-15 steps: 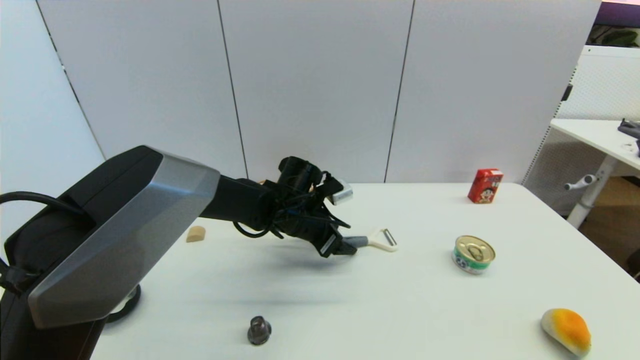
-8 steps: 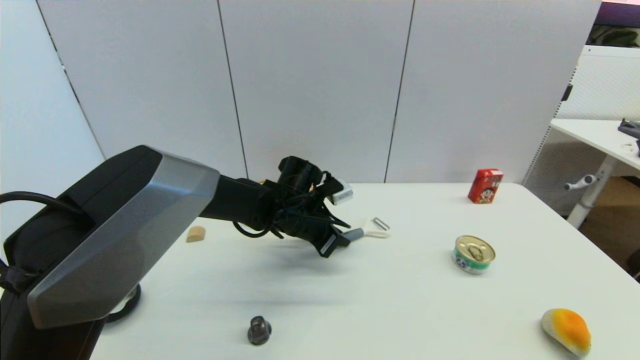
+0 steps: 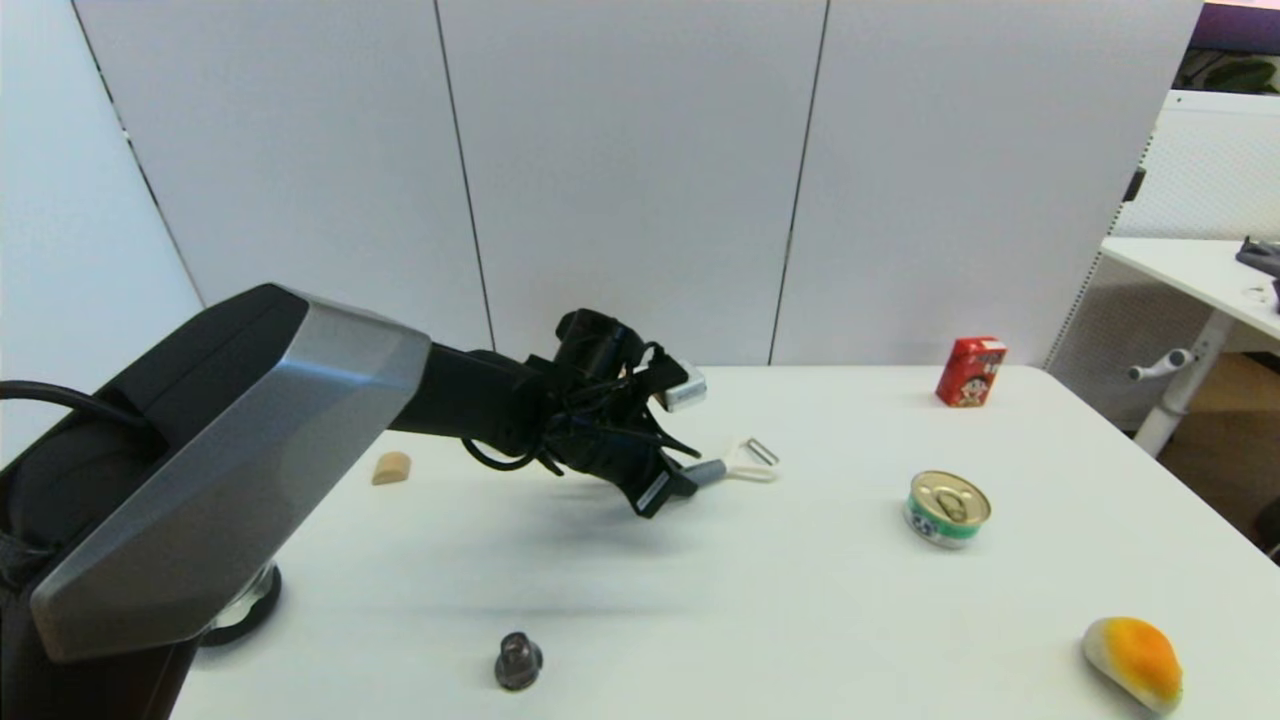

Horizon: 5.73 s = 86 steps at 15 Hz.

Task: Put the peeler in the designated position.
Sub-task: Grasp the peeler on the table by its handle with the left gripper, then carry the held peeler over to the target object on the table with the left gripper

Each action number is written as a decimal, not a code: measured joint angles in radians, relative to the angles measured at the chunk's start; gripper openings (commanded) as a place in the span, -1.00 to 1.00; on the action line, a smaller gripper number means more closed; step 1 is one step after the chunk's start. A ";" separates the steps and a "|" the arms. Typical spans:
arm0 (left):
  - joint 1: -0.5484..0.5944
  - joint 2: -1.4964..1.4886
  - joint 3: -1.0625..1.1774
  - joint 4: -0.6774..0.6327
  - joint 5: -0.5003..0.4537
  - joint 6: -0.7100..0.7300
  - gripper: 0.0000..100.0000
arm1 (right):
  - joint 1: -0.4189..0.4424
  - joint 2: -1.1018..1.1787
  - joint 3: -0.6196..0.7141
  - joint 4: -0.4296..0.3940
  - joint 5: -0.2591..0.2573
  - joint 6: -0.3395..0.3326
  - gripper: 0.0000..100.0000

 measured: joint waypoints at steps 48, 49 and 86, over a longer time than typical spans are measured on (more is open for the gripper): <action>0.523 0.120 -0.377 0.037 -0.265 0.795 -1.00 | 0.000 0.000 0.000 0.000 0.000 0.001 1.00; 0.523 0.126 -0.377 0.037 -0.269 0.810 -1.00 | 0.000 0.000 0.000 0.000 0.000 0.001 1.00; 0.533 0.253 -0.383 -0.089 -0.285 0.853 -1.00 | 0.000 0.000 0.000 0.000 0.000 0.000 1.00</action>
